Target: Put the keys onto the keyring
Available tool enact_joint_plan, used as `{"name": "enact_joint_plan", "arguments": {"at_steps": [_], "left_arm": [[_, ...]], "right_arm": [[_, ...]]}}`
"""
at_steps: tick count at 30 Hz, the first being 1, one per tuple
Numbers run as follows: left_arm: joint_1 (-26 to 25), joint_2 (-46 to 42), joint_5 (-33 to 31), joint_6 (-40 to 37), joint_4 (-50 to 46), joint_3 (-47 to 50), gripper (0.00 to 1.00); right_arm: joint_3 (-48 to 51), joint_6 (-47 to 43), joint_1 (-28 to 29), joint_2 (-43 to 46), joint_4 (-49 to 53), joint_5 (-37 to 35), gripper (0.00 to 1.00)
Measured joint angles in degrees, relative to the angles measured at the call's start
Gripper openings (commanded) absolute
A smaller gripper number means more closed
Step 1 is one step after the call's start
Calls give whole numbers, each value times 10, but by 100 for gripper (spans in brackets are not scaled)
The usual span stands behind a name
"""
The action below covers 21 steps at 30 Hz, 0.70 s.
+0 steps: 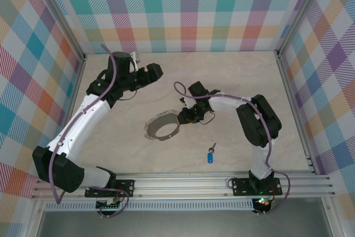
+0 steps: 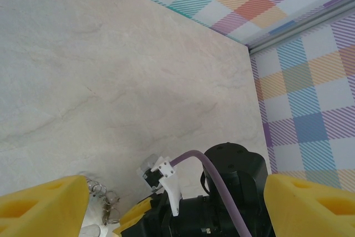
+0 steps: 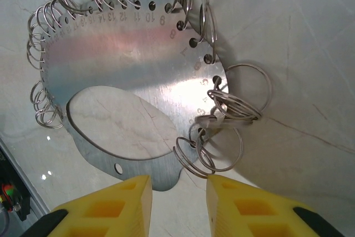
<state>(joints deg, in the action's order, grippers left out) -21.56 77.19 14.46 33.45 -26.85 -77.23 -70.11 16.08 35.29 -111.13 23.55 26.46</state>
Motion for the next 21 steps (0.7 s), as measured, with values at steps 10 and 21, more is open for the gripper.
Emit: {"name": "enact_joint_plan", "arguments": {"at_steps": [10, 21], "left_arm": [[0, 0, 0, 0, 0, 0, 83], [0, 0, 0, 2, 0, 1, 83]], "right_arm": [[-10, 0, 0, -14, 0, 2, 29], [-17, -1, 0, -17, 0, 2, 26]]}}
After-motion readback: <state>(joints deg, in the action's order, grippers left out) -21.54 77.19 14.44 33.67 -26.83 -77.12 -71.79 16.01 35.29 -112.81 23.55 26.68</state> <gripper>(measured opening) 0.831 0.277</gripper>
